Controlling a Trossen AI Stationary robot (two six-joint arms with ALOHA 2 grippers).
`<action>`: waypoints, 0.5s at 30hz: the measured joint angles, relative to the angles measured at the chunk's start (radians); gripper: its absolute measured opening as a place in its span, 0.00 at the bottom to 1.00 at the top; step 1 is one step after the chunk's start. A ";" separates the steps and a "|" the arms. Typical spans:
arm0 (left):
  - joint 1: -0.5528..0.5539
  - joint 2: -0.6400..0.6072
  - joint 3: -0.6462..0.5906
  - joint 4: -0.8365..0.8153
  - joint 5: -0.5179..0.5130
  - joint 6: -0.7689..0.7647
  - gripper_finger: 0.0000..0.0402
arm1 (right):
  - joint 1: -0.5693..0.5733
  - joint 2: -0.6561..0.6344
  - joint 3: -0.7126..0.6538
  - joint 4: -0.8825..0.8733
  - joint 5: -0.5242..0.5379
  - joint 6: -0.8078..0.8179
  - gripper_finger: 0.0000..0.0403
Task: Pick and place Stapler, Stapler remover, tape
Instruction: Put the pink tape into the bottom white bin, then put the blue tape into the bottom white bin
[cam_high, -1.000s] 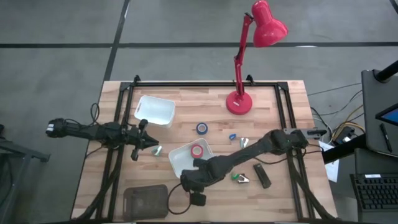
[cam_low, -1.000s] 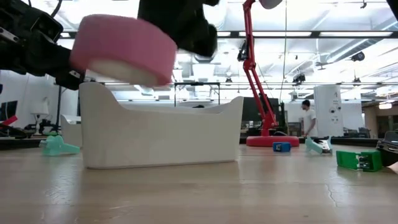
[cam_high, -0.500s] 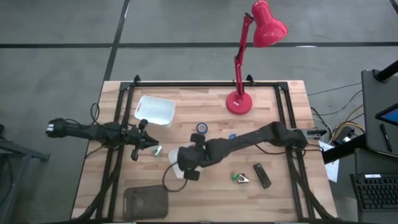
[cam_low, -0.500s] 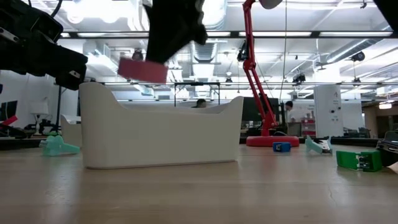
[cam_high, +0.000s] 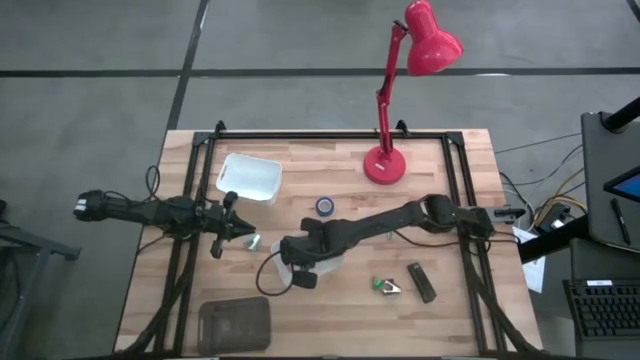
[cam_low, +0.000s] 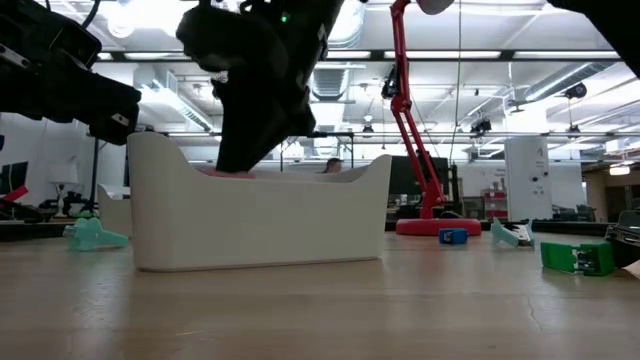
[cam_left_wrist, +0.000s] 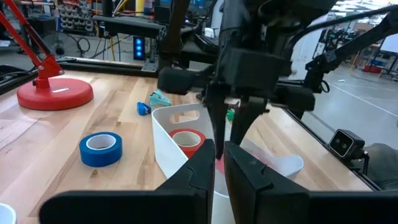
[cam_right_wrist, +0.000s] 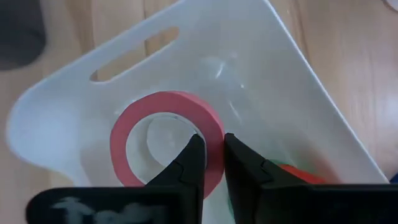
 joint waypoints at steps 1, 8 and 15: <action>0.000 0.000 0.000 0.000 0.000 0.000 0.10 | -0.001 0.003 0.000 0.006 -0.001 0.002 0.12; 0.000 0.001 0.000 0.000 0.000 0.000 0.10 | 0.001 0.004 -0.001 0.009 -0.009 0.004 0.23; 0.000 0.001 0.000 0.000 0.000 0.000 0.10 | 0.001 0.003 0.013 -0.010 -0.008 -0.055 0.34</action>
